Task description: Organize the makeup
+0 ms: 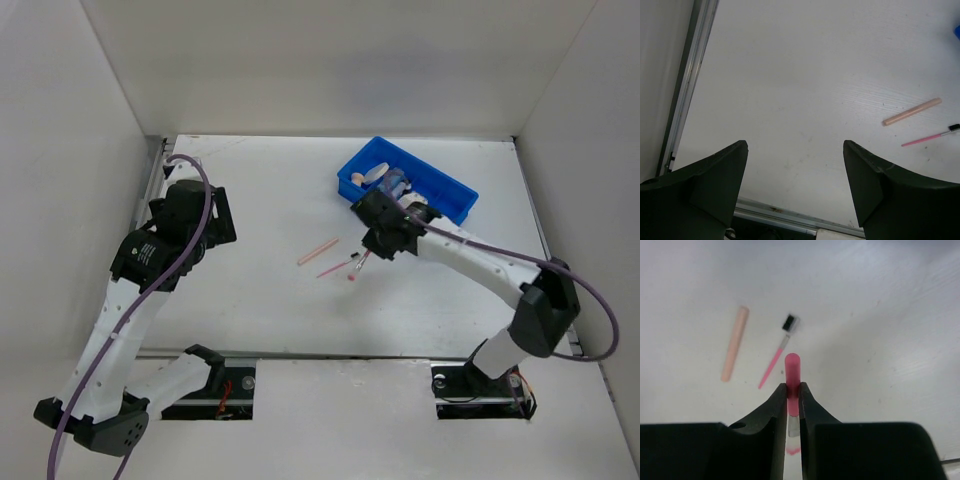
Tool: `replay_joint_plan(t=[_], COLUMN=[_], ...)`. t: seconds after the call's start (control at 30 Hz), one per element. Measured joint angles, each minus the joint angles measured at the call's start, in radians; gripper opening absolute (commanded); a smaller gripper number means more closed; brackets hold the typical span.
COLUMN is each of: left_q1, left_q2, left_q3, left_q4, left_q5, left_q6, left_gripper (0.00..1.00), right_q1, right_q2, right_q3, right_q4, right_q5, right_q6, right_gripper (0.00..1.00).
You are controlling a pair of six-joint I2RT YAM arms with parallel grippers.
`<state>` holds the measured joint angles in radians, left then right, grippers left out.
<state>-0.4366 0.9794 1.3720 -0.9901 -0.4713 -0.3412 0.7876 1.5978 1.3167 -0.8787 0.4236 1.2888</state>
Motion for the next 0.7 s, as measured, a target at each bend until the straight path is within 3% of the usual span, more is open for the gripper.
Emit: replay_joint_plan(t=[0.17, 0.43, 0.63, 0.7], left_q1=[0.000, 0.000, 0.000, 0.000], left_q2=[0.005, 0.013, 0.013, 0.013], left_q3=[0.000, 0.000, 0.000, 0.000], left_q4=[0.008, 0.014, 0.014, 0.013], left_q5=[0.006, 0.019, 0.019, 0.019], left_q6=[0.001, 0.008, 0.009, 0.009], left_gripper=[0.74, 0.74, 0.74, 0.74], right_q1=[-0.167, -0.512, -0.617, -0.638], right_q2=[-0.085, 0.012, 0.159, 0.203], right_q3=[0.082, 0.153, 0.242, 0.273], right_q4=[-0.037, 0.002, 0.053, 0.061], right_q5=[0.116, 0.186, 0.183, 0.182], right_q6=[-0.094, -0.323, -0.424, -0.450], right_gripper=[0.12, 0.12, 0.12, 0.17])
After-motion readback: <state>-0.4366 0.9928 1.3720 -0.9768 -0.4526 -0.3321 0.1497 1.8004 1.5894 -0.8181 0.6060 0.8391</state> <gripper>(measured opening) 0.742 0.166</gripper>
